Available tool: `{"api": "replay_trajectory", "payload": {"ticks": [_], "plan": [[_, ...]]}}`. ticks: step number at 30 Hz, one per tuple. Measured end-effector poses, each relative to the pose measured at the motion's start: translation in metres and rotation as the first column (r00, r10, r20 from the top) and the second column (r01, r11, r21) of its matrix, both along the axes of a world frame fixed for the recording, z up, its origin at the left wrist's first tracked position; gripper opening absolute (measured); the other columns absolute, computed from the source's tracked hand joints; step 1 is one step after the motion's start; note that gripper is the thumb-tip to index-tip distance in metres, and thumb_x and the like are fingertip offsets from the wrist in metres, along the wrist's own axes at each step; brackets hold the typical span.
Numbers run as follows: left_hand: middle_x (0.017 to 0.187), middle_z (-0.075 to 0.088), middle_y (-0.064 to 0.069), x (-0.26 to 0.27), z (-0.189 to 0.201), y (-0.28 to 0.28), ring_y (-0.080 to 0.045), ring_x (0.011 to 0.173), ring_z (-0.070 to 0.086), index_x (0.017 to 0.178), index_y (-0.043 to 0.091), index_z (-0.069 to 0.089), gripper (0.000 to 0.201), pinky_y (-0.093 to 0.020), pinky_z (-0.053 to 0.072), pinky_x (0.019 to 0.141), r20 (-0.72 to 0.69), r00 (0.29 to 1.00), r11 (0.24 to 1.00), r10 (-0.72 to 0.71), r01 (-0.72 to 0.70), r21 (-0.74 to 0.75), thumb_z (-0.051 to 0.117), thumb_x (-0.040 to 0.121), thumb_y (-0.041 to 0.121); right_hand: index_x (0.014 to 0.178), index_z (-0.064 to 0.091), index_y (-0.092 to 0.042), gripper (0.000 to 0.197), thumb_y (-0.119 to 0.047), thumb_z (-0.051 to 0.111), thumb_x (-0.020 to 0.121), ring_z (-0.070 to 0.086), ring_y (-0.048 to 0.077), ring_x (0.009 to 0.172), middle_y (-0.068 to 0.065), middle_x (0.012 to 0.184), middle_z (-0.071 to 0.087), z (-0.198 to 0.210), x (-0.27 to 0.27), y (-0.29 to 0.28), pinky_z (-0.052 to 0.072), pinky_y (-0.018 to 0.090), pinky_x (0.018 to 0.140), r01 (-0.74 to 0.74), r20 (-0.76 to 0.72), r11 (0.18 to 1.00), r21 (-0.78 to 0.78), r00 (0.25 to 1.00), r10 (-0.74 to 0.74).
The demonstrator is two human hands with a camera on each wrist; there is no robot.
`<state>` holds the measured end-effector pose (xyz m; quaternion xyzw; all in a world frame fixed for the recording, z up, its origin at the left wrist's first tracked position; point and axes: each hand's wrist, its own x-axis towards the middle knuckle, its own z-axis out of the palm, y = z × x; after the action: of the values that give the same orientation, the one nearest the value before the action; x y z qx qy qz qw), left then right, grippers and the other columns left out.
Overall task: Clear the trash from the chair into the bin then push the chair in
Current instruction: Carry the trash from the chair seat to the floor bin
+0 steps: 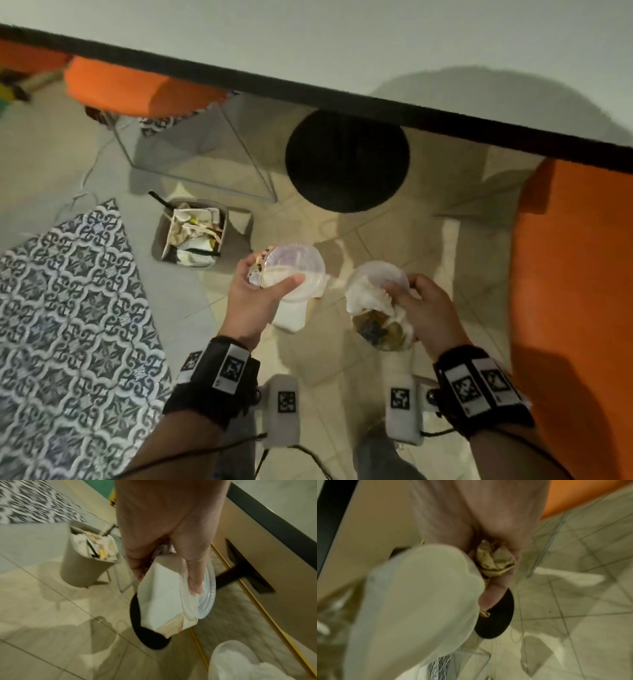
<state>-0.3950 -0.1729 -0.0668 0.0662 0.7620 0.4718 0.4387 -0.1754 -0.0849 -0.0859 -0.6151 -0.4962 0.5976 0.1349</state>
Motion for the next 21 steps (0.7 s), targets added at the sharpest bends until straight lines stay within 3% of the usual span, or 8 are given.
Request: {"api": "replay_trajectory", "payload": {"ticks": [4, 6, 9, 11, 15, 17, 19, 21], "plan": [[0.113, 0.066, -0.008, -0.104, -0.023, -0.052, -0.021, 0.095, 0.065, 0.121, 0.016, 0.052, 0.067, -0.036, 0.056, 0.079, 0.009, 0.983, 0.983, 0.182, -0.181, -0.037, 0.084, 0.064, 0.004, 0.092, 0.065, -0.013, 0.022, -0.033, 0.068, 0.085, 0.064, 0.021, 0.08, 0.006, 0.091, 0.07, -0.022, -0.126, -0.014, 0.048, 0.029, 0.067, -0.093, -0.001, 0.996, -0.018, 0.996, 0.093], [0.114, 0.065, -0.012, -0.157, -0.036, -0.076, -0.026, 0.099, 0.065, 0.117, 0.016, 0.052, 0.063, -0.042, 0.055, 0.086, 0.022, 0.968, 0.967, 0.251, -0.249, -0.055, 0.083, 0.064, 0.001, 0.095, 0.064, -0.013, 0.022, -0.033, 0.066, 0.086, 0.064, 0.021, 0.077, 0.008, 0.092, 0.071, -0.035, -0.186, -0.022, 0.049, 0.029, 0.066, -0.123, -0.003, 0.992, -0.042, 0.992, 0.123], [0.112, 0.064, -0.014, -0.233, -0.056, -0.101, -0.03, 0.099, 0.064, 0.111, 0.018, 0.051, 0.059, -0.037, 0.056, 0.082, 0.03, 0.956, 0.955, 0.293, -0.291, -0.06, 0.082, 0.064, -0.002, 0.099, 0.064, -0.011, 0.027, -0.035, 0.066, 0.085, 0.066, 0.025, 0.082, 0.01, 0.095, 0.071, -0.054, -0.266, -0.028, 0.053, 0.037, 0.074, -0.133, 0.037, 0.989, -0.063, 0.99, 0.135], [0.113, 0.061, -0.01, -0.277, -0.066, -0.107, -0.028, 0.101, 0.062, 0.117, 0.018, 0.049, 0.064, -0.034, 0.053, 0.083, -0.026, 0.96, 0.952, 0.28, -0.281, -0.122, 0.084, 0.064, 0.006, 0.099, 0.064, -0.01, 0.027, -0.033, 0.066, 0.085, 0.066, 0.029, 0.088, 0.013, 0.096, 0.071, -0.067, -0.31, -0.026, 0.053, 0.043, 0.082, -0.139, 0.066, 0.989, -0.041, 0.988, 0.142], [0.112, 0.056, -0.002, -0.338, -0.093, -0.097, -0.022, 0.104, 0.057, 0.121, 0.019, 0.047, 0.069, -0.034, 0.049, 0.089, -0.116, 0.967, 0.948, 0.225, -0.245, -0.202, 0.086, 0.064, 0.019, 0.086, 0.06, -0.018, 0.014, -0.028, 0.07, 0.083, 0.06, 0.023, 0.072, 0.01, 0.09, 0.068, -0.094, -0.377, -0.017, 0.049, 0.033, 0.064, -0.077, 0.094, 0.997, 0.008, 0.993, 0.076], [0.109, 0.053, 0.0, -0.358, -0.112, -0.084, -0.019, 0.1, 0.053, 0.12, 0.017, 0.048, 0.066, -0.03, 0.045, 0.084, -0.132, 0.967, 0.949, 0.218, -0.242, -0.203, 0.085, 0.066, 0.016, 0.082, 0.057, -0.021, 0.016, -0.027, 0.072, 0.082, 0.061, 0.024, 0.077, 0.008, 0.092, 0.066, -0.11, -0.405, -0.007, 0.05, 0.034, 0.069, -0.059, 0.123, 0.996, 0.069, 0.991, 0.05], [0.106, 0.051, 0.0, -0.368, -0.126, -0.069, -0.018, 0.096, 0.05, 0.119, 0.015, 0.047, 0.062, -0.027, 0.04, 0.08, -0.154, 0.965, 0.948, 0.214, -0.243, -0.206, 0.083, 0.068, 0.014, 0.093, 0.06, -0.015, 0.018, -0.026, 0.071, 0.082, 0.06, 0.025, 0.088, 0.006, 0.096, 0.064, -0.121, -0.424, 0.003, 0.051, 0.037, 0.084, -0.045, 0.147, 0.987, 0.155, 0.989, 0.022], [0.103, 0.05, 0.001, -0.378, -0.147, -0.054, -0.018, 0.093, 0.05, 0.121, 0.013, 0.046, 0.062, -0.024, 0.037, 0.078, -0.208, 0.958, 0.942, 0.197, -0.244, -0.231, 0.081, 0.07, 0.015, 0.106, 0.061, -0.01, 0.028, -0.026, 0.07, 0.084, 0.058, 0.023, 0.093, 0.006, 0.104, 0.062, -0.138, -0.445, 0.016, 0.047, 0.031, 0.086, -0.059, 0.198, 0.961, 0.271, 0.98, 0.004]]}}
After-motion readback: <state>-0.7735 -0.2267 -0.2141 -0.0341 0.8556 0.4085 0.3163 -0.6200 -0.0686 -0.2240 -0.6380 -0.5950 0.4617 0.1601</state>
